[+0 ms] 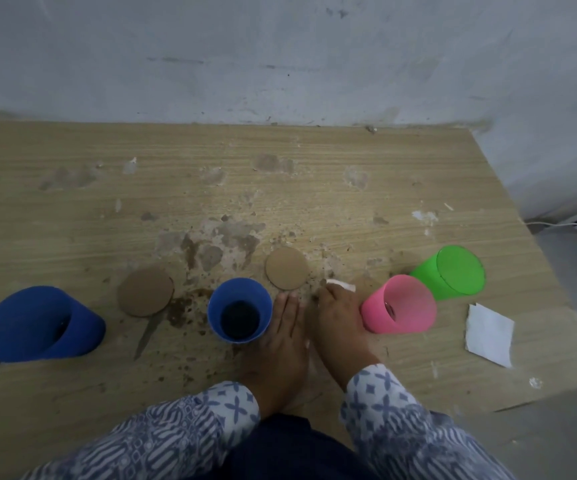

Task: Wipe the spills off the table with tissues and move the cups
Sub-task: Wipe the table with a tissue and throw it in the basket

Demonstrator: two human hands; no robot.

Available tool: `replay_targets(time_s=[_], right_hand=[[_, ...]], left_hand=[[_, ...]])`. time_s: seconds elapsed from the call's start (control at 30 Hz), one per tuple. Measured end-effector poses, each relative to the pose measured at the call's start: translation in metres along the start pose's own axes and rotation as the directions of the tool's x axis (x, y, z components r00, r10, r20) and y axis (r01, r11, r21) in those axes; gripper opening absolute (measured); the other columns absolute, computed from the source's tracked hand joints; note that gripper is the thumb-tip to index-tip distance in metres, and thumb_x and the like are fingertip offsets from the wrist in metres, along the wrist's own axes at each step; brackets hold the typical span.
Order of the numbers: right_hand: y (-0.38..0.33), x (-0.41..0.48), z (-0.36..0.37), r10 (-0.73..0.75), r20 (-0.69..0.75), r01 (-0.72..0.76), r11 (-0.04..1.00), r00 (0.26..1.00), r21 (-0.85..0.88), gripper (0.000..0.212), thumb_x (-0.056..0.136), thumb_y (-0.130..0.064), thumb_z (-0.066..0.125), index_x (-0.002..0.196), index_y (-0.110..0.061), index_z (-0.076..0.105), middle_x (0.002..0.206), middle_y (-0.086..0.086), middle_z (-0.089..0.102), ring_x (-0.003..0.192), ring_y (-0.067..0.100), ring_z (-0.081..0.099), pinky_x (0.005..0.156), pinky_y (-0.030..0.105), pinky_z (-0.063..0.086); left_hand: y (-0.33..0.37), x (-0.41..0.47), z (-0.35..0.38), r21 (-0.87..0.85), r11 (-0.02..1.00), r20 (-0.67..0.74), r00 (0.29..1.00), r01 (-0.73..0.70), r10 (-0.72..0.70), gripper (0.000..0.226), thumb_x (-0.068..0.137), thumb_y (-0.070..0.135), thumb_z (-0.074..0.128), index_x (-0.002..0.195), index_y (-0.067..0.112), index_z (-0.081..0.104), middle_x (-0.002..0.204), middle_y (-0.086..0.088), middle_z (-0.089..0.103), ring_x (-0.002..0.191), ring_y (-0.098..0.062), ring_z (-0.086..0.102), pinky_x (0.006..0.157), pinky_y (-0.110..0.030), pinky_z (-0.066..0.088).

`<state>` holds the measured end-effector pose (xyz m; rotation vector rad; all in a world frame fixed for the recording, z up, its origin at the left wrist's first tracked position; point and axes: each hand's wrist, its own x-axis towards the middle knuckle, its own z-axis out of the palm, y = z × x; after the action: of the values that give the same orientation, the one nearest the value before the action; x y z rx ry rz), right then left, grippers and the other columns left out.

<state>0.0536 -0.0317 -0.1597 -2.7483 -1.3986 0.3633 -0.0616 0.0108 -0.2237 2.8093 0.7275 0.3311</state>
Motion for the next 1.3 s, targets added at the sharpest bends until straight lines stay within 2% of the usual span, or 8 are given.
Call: replay_targets(time_s=[0.1, 0.23, 0.37, 0.47, 0.6, 0.8, 1.03, 1.3], right_hand=[[-0.005, -0.019, 0.0, -0.055, -0.062, 0.051, 0.996, 0.997, -0.071, 0.029, 0.057, 0.0, 0.077, 0.083, 0.004, 0.066, 0.087, 0.02, 0.067, 0.087, 0.035, 0.063, 0.073, 0.045, 0.055], [-0.001, 0.001, 0.004, -0.003, -0.058, 0.005, 1.0, 0.998, 0.018, 0.036, 0.09, -0.01, 0.045, 0.123, 0.004, 0.049, 0.132, 0.022, 0.047, 0.126, 0.034, 0.038, 0.105, 0.042, 0.03], [0.003, 0.017, -0.001, 0.066, -0.087, -0.06, 0.996, 0.994, 0.066, 0.032, 0.088, -0.008, 0.043, 0.12, -0.001, 0.049, 0.129, 0.016, 0.047, 0.117, 0.029, 0.041, 0.098, 0.032, 0.03], [0.001, -0.005, -0.002, -0.018, -0.023, 0.017, 0.999, 1.0, -0.034, 0.028, 0.086, -0.009, 0.053, 0.112, -0.001, 0.057, 0.122, 0.017, 0.055, 0.118, 0.03, 0.046, 0.099, 0.04, 0.036], [0.002, -0.022, 0.007, -0.033, -0.06, 0.032, 0.999, 0.998, -0.01, 0.043, 0.043, -0.006, 0.085, 0.081, 0.004, 0.068, 0.084, 0.019, 0.07, 0.084, 0.033, 0.067, 0.072, 0.043, 0.057], [0.008, 0.017, 0.01, 0.062, -0.138, -0.039, 0.985, 0.989, 0.165, 0.032, 0.085, -0.006, 0.05, 0.115, 0.002, 0.057, 0.124, 0.017, 0.056, 0.117, 0.03, 0.048, 0.102, 0.035, 0.035], [0.01, -0.018, 0.02, -0.019, -0.1, 0.035, 0.987, 0.995, 0.156, 0.039, 0.068, -0.001, 0.071, 0.106, 0.005, 0.063, 0.109, 0.02, 0.065, 0.1, 0.033, 0.061, 0.092, 0.037, 0.047], [0.012, 0.014, 0.017, -0.005, -0.114, 0.022, 0.988, 0.993, 0.153, 0.033, 0.088, -0.011, 0.048, 0.118, -0.001, 0.055, 0.125, 0.014, 0.056, 0.116, 0.027, 0.046, 0.103, 0.034, 0.033]], left_hand=[[-0.002, -0.002, 0.003, -0.014, 0.999, 0.017, 0.999, -0.052, 0.052, 0.07, 0.093, 0.028, 0.03, 0.149, 0.002, -0.005, 0.144, -0.017, 0.043, 0.137, -0.033, 0.033, 0.111, -0.042, 0.014], [0.0, 0.001, 0.001, -0.041, 0.999, 0.056, 0.998, -0.016, 0.018, 0.054, 0.101, 0.028, 0.017, 0.148, 0.001, 0.021, 0.143, -0.017, 0.044, 0.136, -0.033, 0.034, 0.113, -0.04, 0.013], [0.001, 0.004, -0.004, -0.038, 0.999, 0.131, 0.991, 0.016, -0.01, 0.059, 0.101, 0.028, 0.008, 0.137, -0.002, 0.043, 0.142, -0.017, 0.046, 0.135, -0.032, 0.038, 0.115, -0.04, 0.012], [0.001, 0.003, -0.003, -0.051, 0.998, 0.096, 0.995, 0.022, -0.016, 0.058, 0.101, 0.029, 0.002, 0.147, 0.0, 0.021, 0.142, -0.017, 0.045, 0.136, -0.03, 0.029, 0.115, -0.039, 0.005], [0.0, 0.001, 0.003, -0.054, 0.999, 0.054, 0.999, 0.001, 0.002, 0.056, 0.101, 0.03, 0.0, 0.149, 0.003, -0.005, 0.144, -0.018, 0.042, 0.138, -0.03, 0.026, 0.114, -0.04, 0.006], [0.002, 0.004, -0.001, -0.045, 0.999, 0.059, 0.998, 0.008, -0.005, 0.048, 0.096, 0.025, 0.025, 0.138, 0.002, 0.032, 0.141, -0.016, 0.048, 0.135, -0.027, 0.025, 0.115, -0.035, -0.001], [0.003, 0.003, -0.005, -0.014, 1.0, 0.047, 0.999, -0.009, 0.009, 0.052, 0.091, 0.027, 0.031, 0.137, 0.003, 0.034, 0.14, -0.016, 0.049, 0.133, -0.031, 0.04, 0.114, -0.036, 0.004], [0.002, 0.003, 0.001, 0.063, 0.998, 0.05, 0.998, 0.019, -0.022, 0.055, 0.087, 0.027, 0.037, 0.134, 0.003, 0.049, 0.141, -0.012, 0.049, 0.135, -0.026, 0.03, 0.105, -0.048, 0.03]])
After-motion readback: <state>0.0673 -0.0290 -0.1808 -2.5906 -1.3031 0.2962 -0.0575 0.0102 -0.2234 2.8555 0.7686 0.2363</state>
